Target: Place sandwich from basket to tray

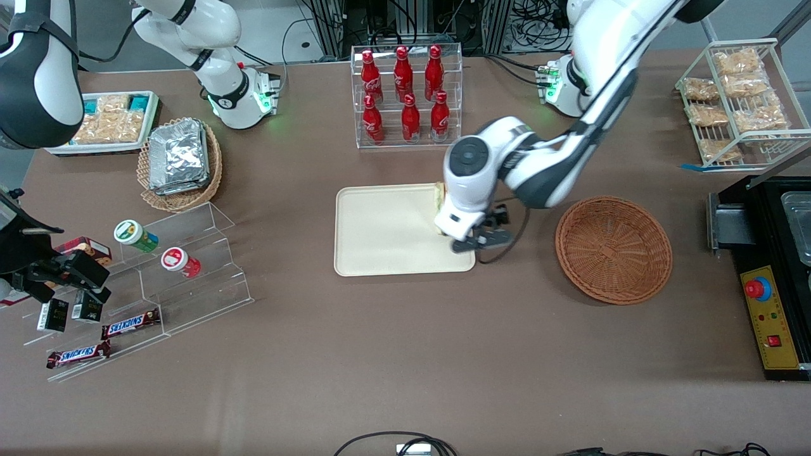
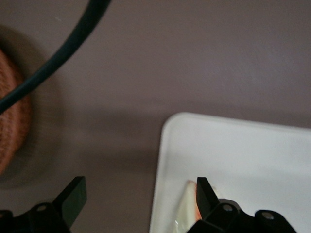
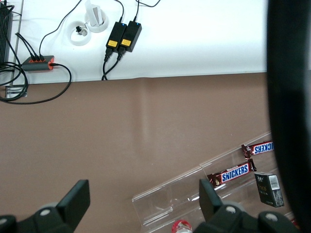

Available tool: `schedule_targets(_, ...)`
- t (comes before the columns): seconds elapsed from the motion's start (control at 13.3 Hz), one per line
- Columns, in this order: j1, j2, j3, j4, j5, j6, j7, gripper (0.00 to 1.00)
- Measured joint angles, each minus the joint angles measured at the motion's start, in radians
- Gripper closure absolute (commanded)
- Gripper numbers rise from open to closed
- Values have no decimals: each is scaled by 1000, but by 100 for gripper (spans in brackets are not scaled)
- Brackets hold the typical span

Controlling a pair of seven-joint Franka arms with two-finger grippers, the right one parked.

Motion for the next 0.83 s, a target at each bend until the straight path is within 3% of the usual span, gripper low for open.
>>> schedule_targets(0.38, 167, -61, 1, 43, -1, -119, 2, 0)
schedule_targets(0.83, 248, -67, 0, 156, -62, -290, 118, 0)
